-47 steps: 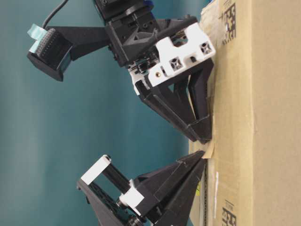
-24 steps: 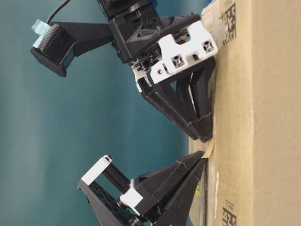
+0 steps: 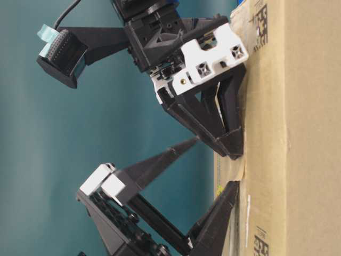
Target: Apply tape along the seams of the closed cardboard box to seal it securely.
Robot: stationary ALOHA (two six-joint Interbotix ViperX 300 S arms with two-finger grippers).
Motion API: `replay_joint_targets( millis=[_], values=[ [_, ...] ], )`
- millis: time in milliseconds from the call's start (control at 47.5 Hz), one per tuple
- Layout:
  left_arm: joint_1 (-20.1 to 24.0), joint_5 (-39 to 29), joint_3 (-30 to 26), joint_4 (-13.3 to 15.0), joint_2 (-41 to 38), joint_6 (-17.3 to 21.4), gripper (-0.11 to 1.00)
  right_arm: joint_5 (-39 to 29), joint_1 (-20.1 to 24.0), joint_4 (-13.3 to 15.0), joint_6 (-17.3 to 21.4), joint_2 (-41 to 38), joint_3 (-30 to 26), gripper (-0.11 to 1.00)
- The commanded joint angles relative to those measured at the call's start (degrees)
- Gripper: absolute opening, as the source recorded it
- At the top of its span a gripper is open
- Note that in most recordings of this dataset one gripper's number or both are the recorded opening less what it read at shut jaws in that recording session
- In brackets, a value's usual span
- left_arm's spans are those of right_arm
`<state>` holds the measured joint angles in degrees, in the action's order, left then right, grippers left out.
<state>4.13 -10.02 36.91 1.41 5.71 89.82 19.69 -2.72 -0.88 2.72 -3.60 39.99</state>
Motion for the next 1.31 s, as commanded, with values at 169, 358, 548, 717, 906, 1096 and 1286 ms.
replay_joint_targets(
  millis=[169, 358, 548, 717, 906, 1096, 1286],
  values=[
    [1.2, -5.0, -2.9, -0.5, -0.6, 0.1, 0.7, -0.2, 0.0, 0.0, -0.1, 0.6, -0.4, 0.47],
    [1.2, -12.7, -6.4, -0.8, -2.5, 0.1, 0.7, -0.3, 0.0, 0.1, -0.2, 0.5, -0.4, 0.47],
    [1.2, -20.0, -9.7, -1.1, -4.0, 0.1, 0.7, -0.3, 0.1, 0.1, -0.2, 0.6, -0.3, 0.47],
    [1.2, -23.5, -10.9, -1.1, -3.9, 0.0, 0.7, -0.4, 0.1, 0.1, -0.2, 0.6, -0.1, 0.47],
    [1.2, -25.5, -11.2, -1.2, -3.5, -0.2, 0.7, -0.4, 0.1, 0.2, -0.2, 0.5, 0.1, 0.47],
    [1.3, -26.1, -11.2, -1.4, -3.3, -0.2, 0.7, -0.4, 0.1, 0.2, -0.2, 0.5, 0.2, 0.47],
    [1.2, -26.6, -11.2, -2.0, -3.3, -0.2, 0.7, -0.6, 0.1, 0.2, -0.2, 0.6, 0.2, 0.47]
  ],
)
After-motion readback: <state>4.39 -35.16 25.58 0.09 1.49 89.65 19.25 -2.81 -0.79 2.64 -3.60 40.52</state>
